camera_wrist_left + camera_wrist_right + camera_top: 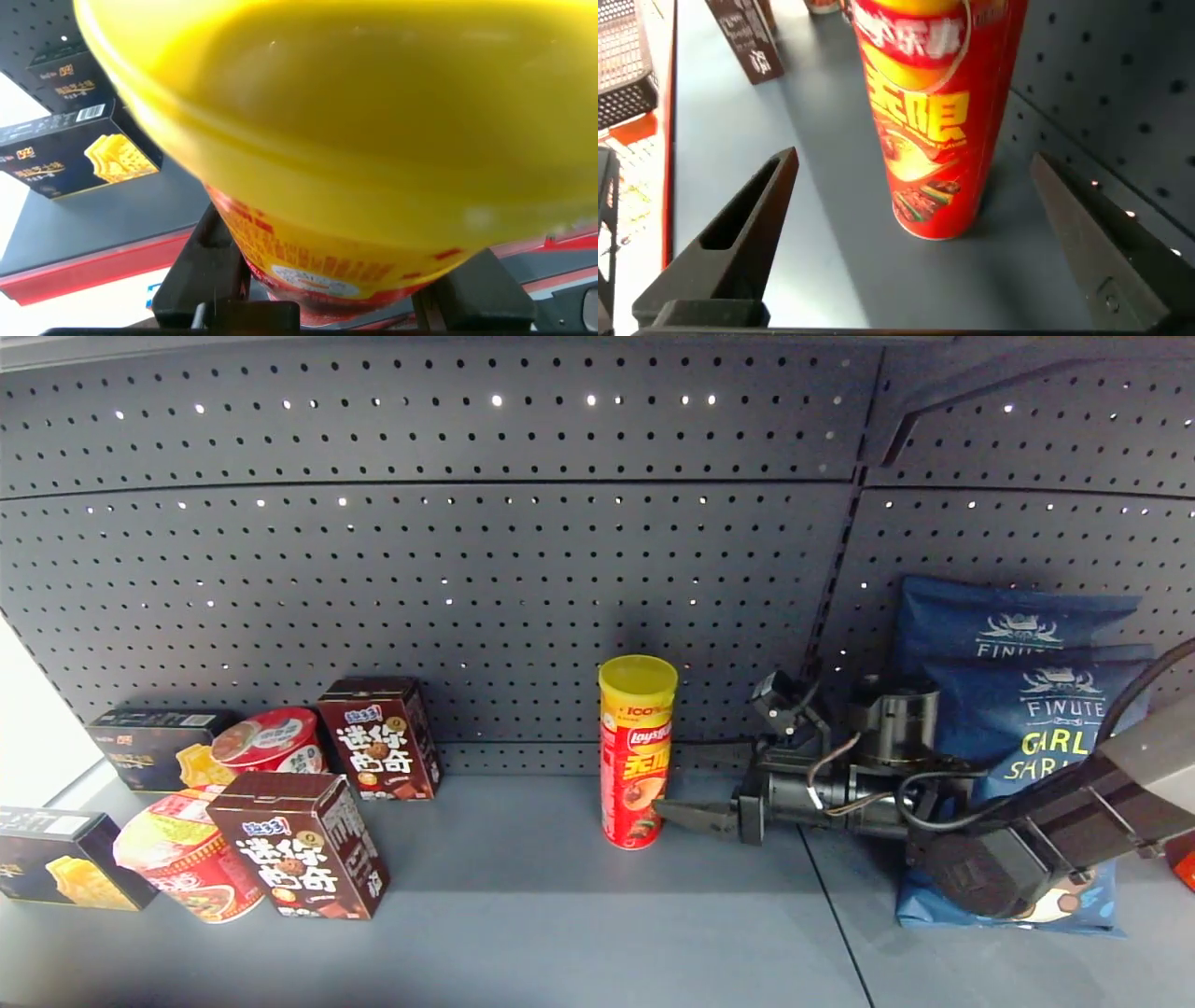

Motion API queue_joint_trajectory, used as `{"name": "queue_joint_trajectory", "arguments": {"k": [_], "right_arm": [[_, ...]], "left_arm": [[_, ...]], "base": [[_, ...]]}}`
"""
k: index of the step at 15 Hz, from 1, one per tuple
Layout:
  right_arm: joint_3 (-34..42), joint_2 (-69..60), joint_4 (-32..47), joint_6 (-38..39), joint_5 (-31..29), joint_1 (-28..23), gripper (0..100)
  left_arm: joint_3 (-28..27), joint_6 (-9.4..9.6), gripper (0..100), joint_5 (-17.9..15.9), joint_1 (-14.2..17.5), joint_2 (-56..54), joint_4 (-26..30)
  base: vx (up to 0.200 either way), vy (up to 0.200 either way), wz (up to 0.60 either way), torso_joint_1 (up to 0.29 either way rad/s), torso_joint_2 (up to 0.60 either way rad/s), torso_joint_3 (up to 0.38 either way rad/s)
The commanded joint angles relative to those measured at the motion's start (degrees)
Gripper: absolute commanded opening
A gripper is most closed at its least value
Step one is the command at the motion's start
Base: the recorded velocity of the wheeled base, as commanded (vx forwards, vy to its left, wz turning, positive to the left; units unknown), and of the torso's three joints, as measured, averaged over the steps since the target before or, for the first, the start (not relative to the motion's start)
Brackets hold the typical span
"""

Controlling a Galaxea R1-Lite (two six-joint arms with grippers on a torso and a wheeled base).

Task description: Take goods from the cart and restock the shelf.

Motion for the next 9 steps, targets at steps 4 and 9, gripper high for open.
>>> {"name": "queue_joint_trajectory", "arguments": {"k": [4, 9], "right_arm": [[-6.72, 8.07, -0.06, -0.04, 0.12, 0.29, 100], [-14.28, 13.43, 0.37, 0.4, 0.12, 1.52, 100]], "left_arm": [[0.09, -0.08, 0, -0.01, -0.05, 0.1, 0.06], [1.23, -0.08, 0, 0.08, 0.04, -0.08, 0.32]], "base": [[0.0, 0.0, 0.0, 0.0, 0.0, 0.0], [0.0, 0.0, 0.0, 0.0, 0.0, 0.0]]}}
